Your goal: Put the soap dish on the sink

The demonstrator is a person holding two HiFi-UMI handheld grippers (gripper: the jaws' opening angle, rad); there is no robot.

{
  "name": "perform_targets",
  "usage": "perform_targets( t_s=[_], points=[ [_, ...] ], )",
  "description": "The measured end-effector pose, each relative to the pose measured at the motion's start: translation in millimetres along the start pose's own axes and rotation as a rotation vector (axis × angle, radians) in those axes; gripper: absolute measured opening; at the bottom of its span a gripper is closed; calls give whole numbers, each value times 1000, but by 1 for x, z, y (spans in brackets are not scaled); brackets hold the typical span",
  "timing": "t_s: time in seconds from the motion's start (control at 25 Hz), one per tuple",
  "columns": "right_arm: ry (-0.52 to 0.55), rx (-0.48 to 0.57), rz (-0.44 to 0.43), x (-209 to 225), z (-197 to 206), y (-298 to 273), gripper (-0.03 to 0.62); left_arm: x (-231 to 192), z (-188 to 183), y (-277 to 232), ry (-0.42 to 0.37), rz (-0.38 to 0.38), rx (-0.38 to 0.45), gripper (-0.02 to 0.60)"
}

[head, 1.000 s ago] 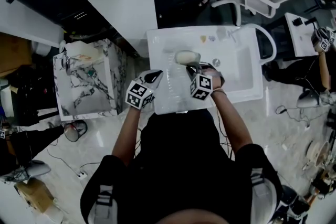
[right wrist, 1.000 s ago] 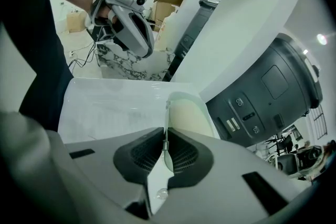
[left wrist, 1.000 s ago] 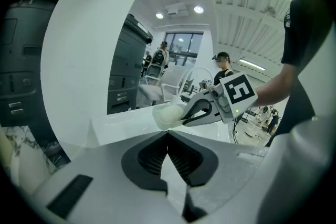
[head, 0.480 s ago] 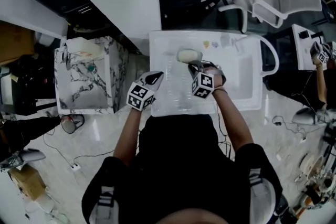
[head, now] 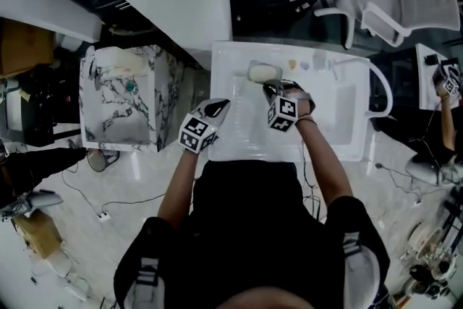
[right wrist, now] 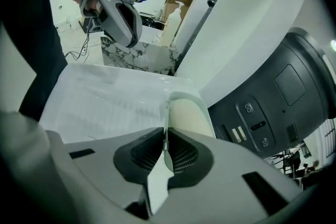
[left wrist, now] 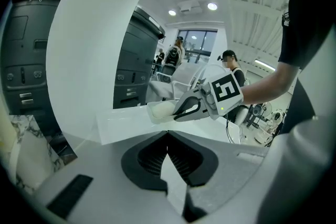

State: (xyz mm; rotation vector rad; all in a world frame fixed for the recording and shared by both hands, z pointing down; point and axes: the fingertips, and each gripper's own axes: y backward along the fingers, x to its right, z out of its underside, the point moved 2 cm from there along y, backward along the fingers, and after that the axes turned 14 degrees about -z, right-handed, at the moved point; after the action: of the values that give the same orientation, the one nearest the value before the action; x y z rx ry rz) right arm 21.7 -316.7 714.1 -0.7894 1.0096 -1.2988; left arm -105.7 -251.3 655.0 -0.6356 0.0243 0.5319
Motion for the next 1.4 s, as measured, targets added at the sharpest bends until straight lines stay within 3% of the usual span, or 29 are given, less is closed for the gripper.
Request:
perform_targets(
  t_s=[0.6,0.88,1.2,1.4],
  points=[
    [48,-3,-60,24,8,-41,15,-6,6,-11,9,-42,-33,0],
    [70,-60,-96,28,16,-58,15,-5,8,-15,12,-37,-49,0],
    [67,-60,-91,37,18,-68,17,2,5,-19,6,-37,-44,0],
    [89,-80,-39,42,18,-75,35,2,3,-17,-7,-31,-45,0]
  ],
)
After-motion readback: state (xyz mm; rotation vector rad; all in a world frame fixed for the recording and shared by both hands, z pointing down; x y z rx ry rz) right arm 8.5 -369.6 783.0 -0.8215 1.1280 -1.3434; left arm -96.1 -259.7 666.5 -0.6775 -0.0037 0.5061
